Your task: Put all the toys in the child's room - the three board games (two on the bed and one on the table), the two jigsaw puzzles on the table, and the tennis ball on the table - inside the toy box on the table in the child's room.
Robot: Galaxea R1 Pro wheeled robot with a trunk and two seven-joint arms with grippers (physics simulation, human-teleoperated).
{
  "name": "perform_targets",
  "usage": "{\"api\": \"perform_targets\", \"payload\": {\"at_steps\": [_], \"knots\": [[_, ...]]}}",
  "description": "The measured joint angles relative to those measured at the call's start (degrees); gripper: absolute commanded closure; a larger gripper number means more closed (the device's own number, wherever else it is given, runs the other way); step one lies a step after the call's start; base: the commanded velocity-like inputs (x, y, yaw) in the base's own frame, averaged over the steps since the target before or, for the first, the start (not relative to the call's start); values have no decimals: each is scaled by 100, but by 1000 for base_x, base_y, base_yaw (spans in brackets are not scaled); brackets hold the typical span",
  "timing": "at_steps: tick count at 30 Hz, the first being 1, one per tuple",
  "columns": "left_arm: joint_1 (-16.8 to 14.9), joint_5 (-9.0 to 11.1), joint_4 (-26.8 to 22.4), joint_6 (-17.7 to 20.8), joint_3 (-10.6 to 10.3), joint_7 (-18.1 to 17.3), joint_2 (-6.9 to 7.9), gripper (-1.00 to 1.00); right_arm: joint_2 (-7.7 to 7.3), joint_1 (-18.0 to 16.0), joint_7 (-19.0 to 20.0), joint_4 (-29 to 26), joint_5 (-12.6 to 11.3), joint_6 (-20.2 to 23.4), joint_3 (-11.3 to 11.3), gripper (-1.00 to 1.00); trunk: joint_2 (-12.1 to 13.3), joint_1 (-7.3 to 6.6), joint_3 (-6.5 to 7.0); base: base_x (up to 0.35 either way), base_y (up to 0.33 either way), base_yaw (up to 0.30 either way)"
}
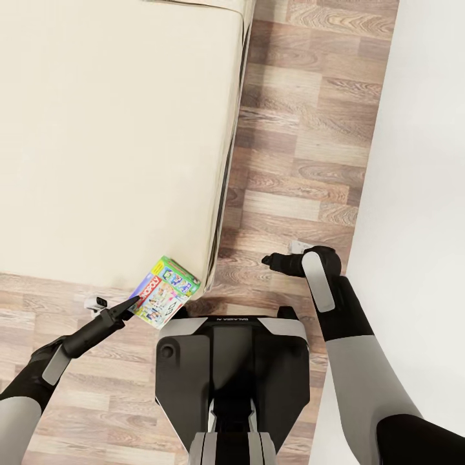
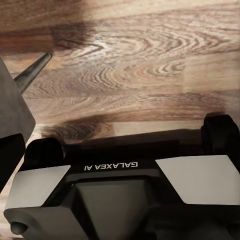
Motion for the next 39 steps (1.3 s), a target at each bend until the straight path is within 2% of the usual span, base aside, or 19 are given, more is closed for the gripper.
{"api": "perform_targets", "payload": {"at_steps": [13,14,39], "knots": [[0,0,1,0,5,0,0,-100,0,0,0,2,0,0,0,-100,0,0,0,0,0,0],[0,0,1,0,4,0,0,100,0,0,0,3,0,0,0,-100,0,0,0,0,0,0],[1,23,-1,29,-9,-13,0,100,0,-1,2,0,-1,0,-1,-100,0,0,3,0,0,0]]}}
